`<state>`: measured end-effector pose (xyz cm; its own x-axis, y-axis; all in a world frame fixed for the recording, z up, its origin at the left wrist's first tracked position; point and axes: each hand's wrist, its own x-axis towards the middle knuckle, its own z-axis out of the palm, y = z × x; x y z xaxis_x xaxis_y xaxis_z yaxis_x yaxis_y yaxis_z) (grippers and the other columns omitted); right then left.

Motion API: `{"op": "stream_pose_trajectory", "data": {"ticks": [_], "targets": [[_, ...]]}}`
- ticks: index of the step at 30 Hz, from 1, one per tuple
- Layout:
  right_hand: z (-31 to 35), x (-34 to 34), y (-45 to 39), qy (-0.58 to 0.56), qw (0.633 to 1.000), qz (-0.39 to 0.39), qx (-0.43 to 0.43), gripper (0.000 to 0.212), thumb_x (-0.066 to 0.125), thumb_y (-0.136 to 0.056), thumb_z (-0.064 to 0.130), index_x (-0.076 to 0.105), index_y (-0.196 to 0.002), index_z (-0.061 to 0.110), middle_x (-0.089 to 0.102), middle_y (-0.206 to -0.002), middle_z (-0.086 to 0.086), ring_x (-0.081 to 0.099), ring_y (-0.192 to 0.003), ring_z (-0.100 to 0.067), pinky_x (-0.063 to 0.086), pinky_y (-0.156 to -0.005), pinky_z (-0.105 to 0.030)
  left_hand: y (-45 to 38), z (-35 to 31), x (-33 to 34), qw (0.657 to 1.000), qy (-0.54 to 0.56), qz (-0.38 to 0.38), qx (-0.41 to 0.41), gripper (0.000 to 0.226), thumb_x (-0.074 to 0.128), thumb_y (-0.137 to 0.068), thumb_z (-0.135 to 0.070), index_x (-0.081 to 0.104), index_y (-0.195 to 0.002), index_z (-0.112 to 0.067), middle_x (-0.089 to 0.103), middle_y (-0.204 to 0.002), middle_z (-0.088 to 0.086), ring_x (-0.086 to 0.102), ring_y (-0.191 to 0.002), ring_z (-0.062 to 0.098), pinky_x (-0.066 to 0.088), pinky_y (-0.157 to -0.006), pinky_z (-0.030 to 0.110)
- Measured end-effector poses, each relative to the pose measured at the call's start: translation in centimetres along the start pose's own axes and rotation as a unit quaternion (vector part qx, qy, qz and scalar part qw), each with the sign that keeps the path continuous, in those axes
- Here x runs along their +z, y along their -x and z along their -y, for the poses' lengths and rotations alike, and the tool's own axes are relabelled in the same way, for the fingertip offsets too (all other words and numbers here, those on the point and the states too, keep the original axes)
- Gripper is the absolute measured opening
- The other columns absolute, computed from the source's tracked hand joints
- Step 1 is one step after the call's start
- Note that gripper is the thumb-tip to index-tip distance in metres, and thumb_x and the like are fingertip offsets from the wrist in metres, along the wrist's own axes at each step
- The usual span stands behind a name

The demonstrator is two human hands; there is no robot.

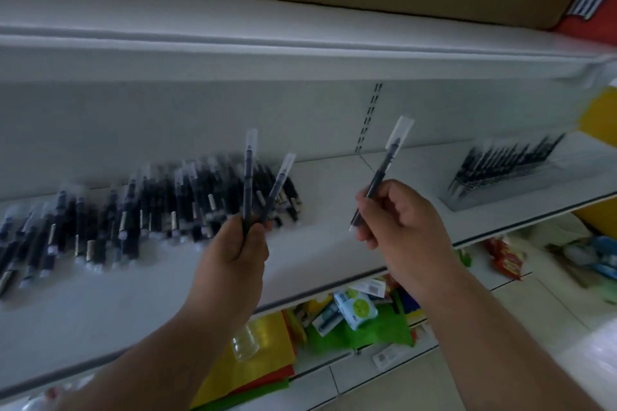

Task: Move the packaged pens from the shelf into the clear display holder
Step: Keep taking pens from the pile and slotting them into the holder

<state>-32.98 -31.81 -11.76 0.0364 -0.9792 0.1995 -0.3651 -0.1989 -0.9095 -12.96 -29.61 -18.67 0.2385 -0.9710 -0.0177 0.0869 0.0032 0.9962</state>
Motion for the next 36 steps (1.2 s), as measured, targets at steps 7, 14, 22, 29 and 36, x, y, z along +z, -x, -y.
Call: {"op": "stream_pose_trajectory", "data": {"ticks": [7,14,22,29,36], "targets": [[-4.8,-13.6,-0.5,-0.012,0.998,-0.058,-0.017,0.024,0.059,-0.091,0.004,0.057,-0.09,0.027,0.067,-0.081,-0.002,0.066,-0.072,-0.018,0.052,-0.065,-0.027,1.2,1.6,14.0,1.0,-0.003,-0.018,0.015,0.023,0.041,-0.105,-0.016,0.062,-0.095,-0.018,0.046,-0.057,-0.008,0.038,-0.055,0.016,0.029,-0.056,0.032],[-9.1,-22.7,-2.0,0.039,0.994,-0.102,0.0,0.017,0.046,-0.101,0.029,0.058,-0.095,0.019,0.068,-0.075,-0.004,0.066,-0.067,-0.009,0.054,-0.065,-0.034,2.3,2.0,23.9,0.999,-0.04,-0.031,0.014,0.023,0.04,-0.104,-0.018,0.062,-0.096,-0.021,0.047,-0.061,0.0,0.041,-0.053,0.015,0.033,-0.048,0.03],[-12.6,-27.7,-5.4,0.088,0.98,-0.175,-0.033,0.015,0.063,-0.092,0.023,0.057,-0.091,0.036,0.067,-0.08,0.009,0.068,-0.077,-0.012,0.057,-0.075,-0.047,-0.2,1.5,29.2,1.0,-0.014,-0.027,0.005,0.022,0.04,-0.104,-0.016,0.062,-0.098,-0.018,0.044,-0.059,-0.003,0.037,-0.052,0.015,0.03,-0.051,0.031],[-14.9,-31.5,-10.1,0.092,0.986,-0.127,-0.052,0.018,0.048,-0.101,0.024,0.054,-0.089,0.035,0.068,-0.075,0.009,0.067,-0.072,-0.002,0.051,-0.068,-0.019,-1.0,1.8,33.1,0.997,0.011,-0.073,0.012,0.023,0.04,-0.104,-0.013,0.062,-0.1,-0.017,0.043,-0.056,-0.007,0.036,-0.053,0.013,0.028,-0.053,0.03],[-16.9,-36.0,-17.2,0.164,0.979,-0.061,-0.101,0.005,0.058,-0.096,0.03,0.057,-0.095,0.025,0.068,-0.083,0.007,0.063,-0.075,-0.005,0.049,-0.064,-0.018,-1.1,2.4,38.4,0.982,0.055,-0.179,0.012,0.024,0.037,-0.105,-0.01,0.059,-0.098,-0.014,0.041,-0.053,-0.014,0.034,-0.05,0.006,0.024,-0.054,0.031]]}}
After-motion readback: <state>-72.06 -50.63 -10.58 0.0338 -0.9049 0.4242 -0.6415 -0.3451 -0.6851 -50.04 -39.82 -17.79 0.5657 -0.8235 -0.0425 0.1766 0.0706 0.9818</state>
